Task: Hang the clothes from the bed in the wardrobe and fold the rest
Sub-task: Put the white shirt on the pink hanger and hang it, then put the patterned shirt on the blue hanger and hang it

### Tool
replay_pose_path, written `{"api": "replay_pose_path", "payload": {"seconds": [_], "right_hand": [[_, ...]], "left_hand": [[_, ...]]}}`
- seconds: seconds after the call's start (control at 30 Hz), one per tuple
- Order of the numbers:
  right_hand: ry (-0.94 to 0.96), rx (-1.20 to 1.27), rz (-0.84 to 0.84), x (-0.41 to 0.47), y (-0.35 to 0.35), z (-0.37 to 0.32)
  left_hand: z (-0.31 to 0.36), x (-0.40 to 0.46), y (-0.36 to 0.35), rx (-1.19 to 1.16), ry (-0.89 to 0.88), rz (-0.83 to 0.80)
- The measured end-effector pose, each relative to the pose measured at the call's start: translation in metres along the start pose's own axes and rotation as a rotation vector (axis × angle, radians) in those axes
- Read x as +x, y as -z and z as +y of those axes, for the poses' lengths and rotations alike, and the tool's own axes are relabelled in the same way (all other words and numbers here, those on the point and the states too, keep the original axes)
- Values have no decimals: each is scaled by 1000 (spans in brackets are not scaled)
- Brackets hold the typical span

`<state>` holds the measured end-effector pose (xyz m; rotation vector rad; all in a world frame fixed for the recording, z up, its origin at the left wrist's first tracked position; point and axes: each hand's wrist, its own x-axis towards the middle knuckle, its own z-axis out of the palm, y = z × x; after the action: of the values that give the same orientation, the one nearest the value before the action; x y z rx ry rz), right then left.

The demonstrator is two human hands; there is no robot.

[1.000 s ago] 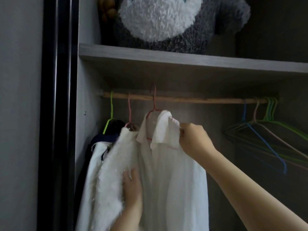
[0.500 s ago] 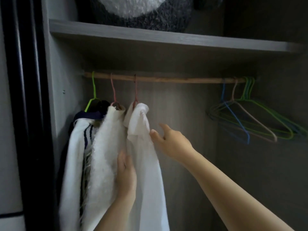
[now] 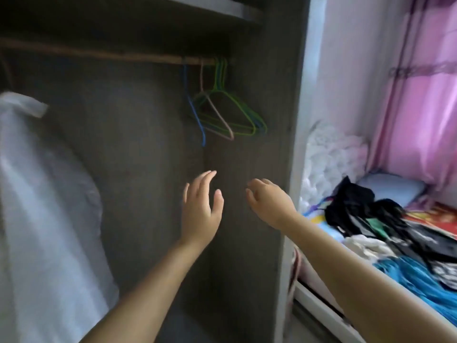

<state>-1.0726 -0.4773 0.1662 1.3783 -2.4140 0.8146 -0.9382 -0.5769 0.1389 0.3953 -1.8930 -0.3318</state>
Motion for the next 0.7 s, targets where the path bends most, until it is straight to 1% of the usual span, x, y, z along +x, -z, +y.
{"api": "replay_pose_path", "payload": {"seconds": [0.13, 0.2, 0.3, 0.4, 0.5, 0.57, 0.7], "right_hand": [[-83, -112, 39, -54, 7, 95], [-161, -195, 23, -88, 14, 141], [-314, -276, -2, -144, 25, 205], [-468, -312, -41, -198, 30, 256], [-630, -362, -117, -251, 35, 301], [-727, -372, -168, -280, 36, 330], [-889, -357, -238, -320, 33, 386]], "left_hand": [[33, -32, -80, -17, -63, -241], [57, -54, -121, -42, -107, -364], [102, -88, -177, -108, -115, -561], [137, -121, -226, -175, -109, -714], [168, -154, -272, -208, -141, -888], [185, -175, -301, -231, -152, -978], [206, -206, -359, -283, -186, -1081]]}}
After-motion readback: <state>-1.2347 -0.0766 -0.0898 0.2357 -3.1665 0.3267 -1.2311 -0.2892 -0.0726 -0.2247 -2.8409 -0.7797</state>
